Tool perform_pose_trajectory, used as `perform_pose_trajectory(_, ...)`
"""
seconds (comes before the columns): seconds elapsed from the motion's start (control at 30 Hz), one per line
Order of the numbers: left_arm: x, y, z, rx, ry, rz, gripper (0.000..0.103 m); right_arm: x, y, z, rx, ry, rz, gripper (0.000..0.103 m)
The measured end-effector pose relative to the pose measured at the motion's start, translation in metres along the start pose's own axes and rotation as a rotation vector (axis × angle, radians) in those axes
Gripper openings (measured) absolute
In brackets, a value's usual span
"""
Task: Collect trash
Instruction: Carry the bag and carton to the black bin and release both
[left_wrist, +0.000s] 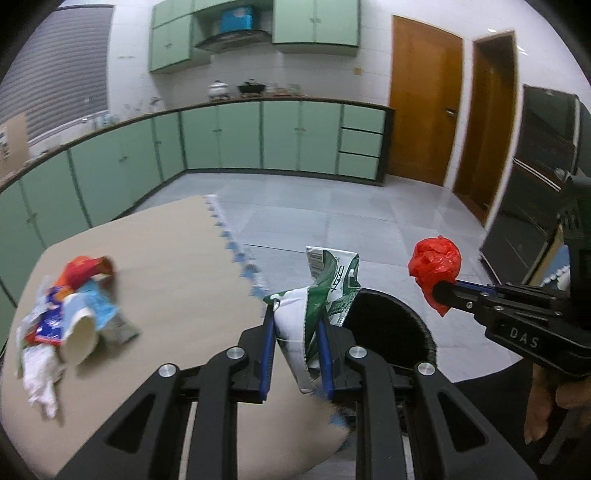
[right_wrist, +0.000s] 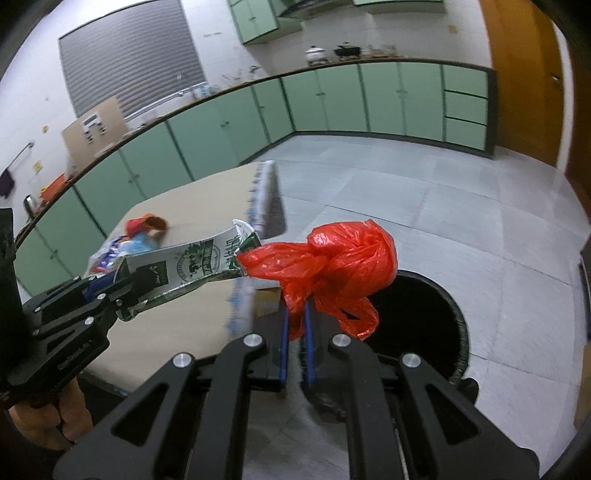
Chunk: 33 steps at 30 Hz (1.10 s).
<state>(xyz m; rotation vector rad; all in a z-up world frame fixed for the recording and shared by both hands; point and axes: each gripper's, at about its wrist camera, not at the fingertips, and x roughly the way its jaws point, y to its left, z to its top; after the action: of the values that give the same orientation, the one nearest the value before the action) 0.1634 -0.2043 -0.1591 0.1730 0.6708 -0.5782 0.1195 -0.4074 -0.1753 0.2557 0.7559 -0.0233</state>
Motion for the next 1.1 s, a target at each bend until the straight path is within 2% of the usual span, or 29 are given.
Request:
perform_pose_trajectory(0.27,0.055,-0.044,0.001,0.057,0.062,-0.062,0.02,0.027,-0.054,-0.011,0.064,0.052,-0.057,0.006)
perform_pose_trajectory(0.6,0.143,-0.078,-0.004,0.107,0.187,-0.088,0.02,0.097,-0.107,-0.021,0.148,0.181,-0.085,0.007)
perform_pose_trajectory(0.67,0.159,-0.081,-0.003,0.104,0.217,-0.091,0.021,0.111,-0.116,-0.021,0.163,0.212,-0.106,0.01)
perform_pose_trajectory(0.73,0.174,-0.083,-0.006,0.099,0.248,-0.096,0.021,0.12,-0.121,-0.021,0.181,0.233,-0.126,0.024)
perform_pose_trajectory(0.77,0.176,-0.083,-0.008,0.099,0.247,-0.09,0.024,0.122,-0.125,-0.023,0.198,0.234,-0.134,0.033)
perform_pose_trajectory(0.8,0.182,-0.084,-0.008,0.095,0.263,-0.093,0.025,0.122,-0.126,-0.023,0.204,0.237,-0.135,0.035)
perform_pose_trajectory(0.9,0.18,-0.084,-0.004,0.085,0.236,-0.092,0.038,0.119,-0.13,-0.024,0.214,0.234,-0.139,0.035)
perform_pose_trajectory(1.1,0.167,-0.072,-0.004,0.063,0.222,-0.067,0.039,0.099,-0.118,-0.018,0.182,0.181,-0.132,0.035)
